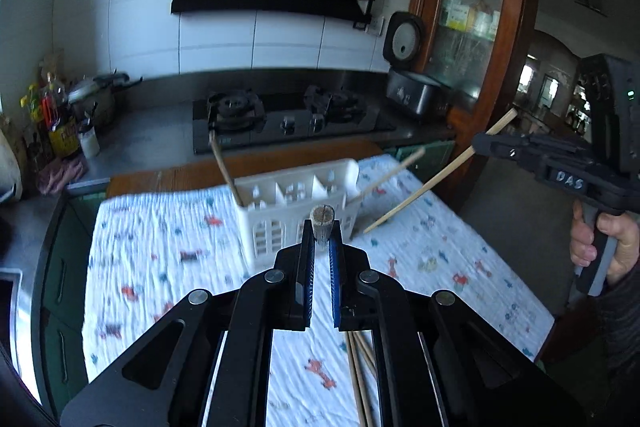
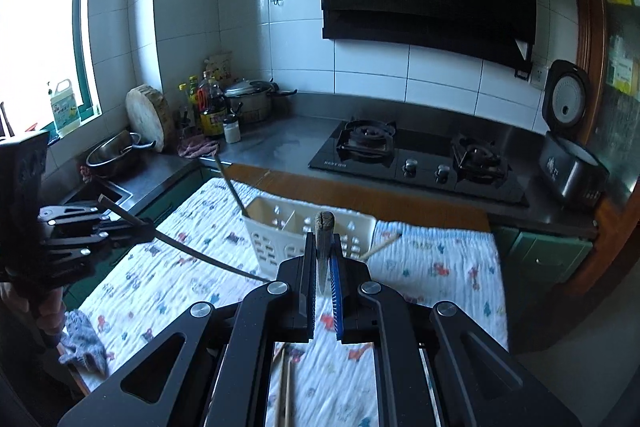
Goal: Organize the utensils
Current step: 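Lift the chopsticks with both grippers and carry them to the white holder, then lower both chopsticks into the holder slots and open both grippers, then move both open grippers back down toward the remaining chopsticks, then close the right gripper on a chopstick while the left gripper grasps another, then lift both held chopsticks upright and carry them over the white holder, then lower both chopsticks into the holder slots and open both grippers, then move back to the cloth and close each gripper on a chopstick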
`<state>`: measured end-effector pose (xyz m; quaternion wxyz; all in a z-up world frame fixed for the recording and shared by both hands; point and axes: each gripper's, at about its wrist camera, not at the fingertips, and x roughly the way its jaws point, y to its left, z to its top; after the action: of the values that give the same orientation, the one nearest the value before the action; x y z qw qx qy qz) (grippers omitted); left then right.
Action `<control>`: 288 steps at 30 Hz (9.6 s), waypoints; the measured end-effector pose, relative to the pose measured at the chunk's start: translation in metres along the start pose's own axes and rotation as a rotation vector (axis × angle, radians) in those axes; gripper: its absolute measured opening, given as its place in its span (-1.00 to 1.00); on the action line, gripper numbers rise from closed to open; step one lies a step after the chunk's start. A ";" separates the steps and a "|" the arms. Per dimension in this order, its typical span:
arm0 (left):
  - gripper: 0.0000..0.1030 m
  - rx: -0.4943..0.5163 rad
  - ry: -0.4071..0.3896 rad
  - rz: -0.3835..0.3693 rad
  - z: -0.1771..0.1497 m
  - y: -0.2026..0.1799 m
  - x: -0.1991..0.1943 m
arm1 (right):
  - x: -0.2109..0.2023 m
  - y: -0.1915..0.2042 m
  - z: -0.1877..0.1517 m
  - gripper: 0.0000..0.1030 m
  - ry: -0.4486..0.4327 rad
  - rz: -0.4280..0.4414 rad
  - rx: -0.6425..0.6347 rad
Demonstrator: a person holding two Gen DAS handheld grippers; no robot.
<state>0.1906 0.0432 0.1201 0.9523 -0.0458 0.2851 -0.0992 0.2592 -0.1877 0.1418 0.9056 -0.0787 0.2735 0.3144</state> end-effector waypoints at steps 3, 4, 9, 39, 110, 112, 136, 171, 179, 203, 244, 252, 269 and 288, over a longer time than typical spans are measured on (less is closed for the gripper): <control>-0.89 0.015 -0.038 0.018 0.022 0.002 -0.005 | 0.005 -0.009 0.019 -0.87 -0.014 -0.009 0.019; -0.89 0.019 -0.045 0.024 0.029 0.003 -0.004 | 0.008 -0.012 0.024 -0.87 -0.017 -0.006 0.029; -0.89 0.003 -0.049 0.062 0.052 0.018 0.011 | 0.026 -0.026 0.040 -0.87 -0.031 -0.026 0.059; -0.86 -0.053 0.207 0.115 0.037 0.058 0.124 | 0.123 -0.039 0.012 -0.79 0.137 -0.026 0.098; -0.78 -0.097 0.340 0.022 -0.251 -0.042 0.041 | 0.015 0.035 -0.300 -0.86 0.250 0.000 0.059; -0.79 -0.102 0.346 0.027 -0.252 -0.041 0.044 | 0.015 0.035 -0.300 -0.86 0.249 0.001 0.063; -0.79 -0.090 0.344 0.093 -0.258 -0.055 0.050 | 0.011 0.036 -0.305 -0.85 0.231 -0.001 0.065; -0.90 -0.042 0.105 0.054 -0.144 -0.036 0.009 | -0.025 0.033 -0.196 -0.87 -0.039 -0.026 0.033; -0.89 -0.013 0.096 0.045 -0.115 -0.032 0.017 | -0.010 0.029 -0.153 -0.87 -0.055 -0.021 0.030; -0.90 0.021 -0.040 0.119 0.058 0.007 0.032 | 0.014 -0.021 0.032 -0.87 -0.060 -0.030 0.045; -0.77 -0.091 0.059 0.078 0.036 0.051 0.078 | 0.081 -0.025 0.011 -0.54 0.014 -0.047 0.052; -0.76 -0.065 0.016 0.061 0.002 0.020 0.029 | 0.031 0.000 -0.039 -0.44 -0.019 -0.027 0.008; -0.76 -0.089 0.129 -0.015 -0.162 -0.034 -0.007 | 0.000 0.037 -0.214 -0.44 0.110 -0.011 0.036; -0.76 -0.144 0.278 -0.072 -0.251 -0.055 0.018 | 0.021 0.055 -0.285 -0.65 0.215 0.017 0.070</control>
<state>0.0582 -0.0217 -0.0904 0.8936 -0.1098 0.4189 -0.1179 0.1120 -0.2225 -0.1070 0.8706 -0.0782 0.3805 0.3019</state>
